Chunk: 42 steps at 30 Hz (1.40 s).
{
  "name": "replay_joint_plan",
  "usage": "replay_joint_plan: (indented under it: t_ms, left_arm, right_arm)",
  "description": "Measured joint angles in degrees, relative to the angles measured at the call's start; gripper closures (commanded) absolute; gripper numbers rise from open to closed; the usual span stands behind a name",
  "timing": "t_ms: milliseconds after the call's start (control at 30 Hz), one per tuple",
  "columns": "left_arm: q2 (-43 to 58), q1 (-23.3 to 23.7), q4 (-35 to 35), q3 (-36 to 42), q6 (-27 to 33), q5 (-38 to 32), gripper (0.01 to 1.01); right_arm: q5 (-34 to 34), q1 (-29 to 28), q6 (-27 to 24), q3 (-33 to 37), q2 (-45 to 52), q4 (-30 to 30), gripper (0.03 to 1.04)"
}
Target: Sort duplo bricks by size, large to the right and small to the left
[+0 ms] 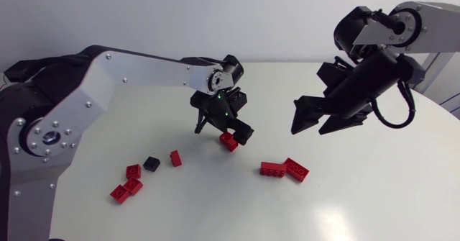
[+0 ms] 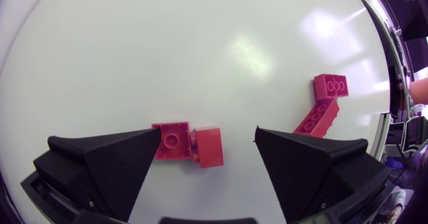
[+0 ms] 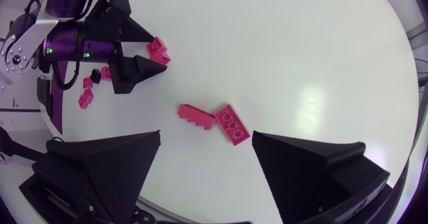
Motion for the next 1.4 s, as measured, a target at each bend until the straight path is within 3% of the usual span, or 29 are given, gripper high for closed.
replay_joint_plan:
  t_ms: [267,400,600,800,1100,1300,1400]
  left_arm:
    - [1.7,0.5,-1.6,0.6,1.0,-2.8,0.059]
    - [1.7,1.0,-3.1,0.6,1.3,-3.9,0.164]
    - [1.3,1.1,-3.8,-0.3,1.4,-5.2,0.164]
    - [-5.1,3.1,-3.8,-9.7,2.4,-5.4,0.162]
    - [-22.2,9.7,-2.3,-28.8,4.0,-6.7,0.157]
    - [-27.7,9.4,-1.9,-30.1,4.2,-6.9,0.157]
    - [-27.5,7.0,-1.9,-28.4,4.1,-6.9,0.154]
  right_arm:
    - [-1.0,-0.1,-0.4,-0.7,-0.2,-0.2,0.07]
    - [-1.3,-0.1,-0.4,-0.9,-0.9,-0.4,0.07]
    - [-1.4,-0.4,-0.8,-1.4,-1.8,-0.4,0.07]
    - [-1.7,-0.4,-1.5,-3.0,-3.0,-0.7,0.07]
    - [-3.2,-0.2,-1.7,-3.0,-4.9,-1.3,0.07]
    - [-3.2,1.6,-1.6,-3.0,-4.9,-2.1,0.07]
    - [-3.2,1.9,-1.4,-3.0,-4.9,-2.1,0.07]
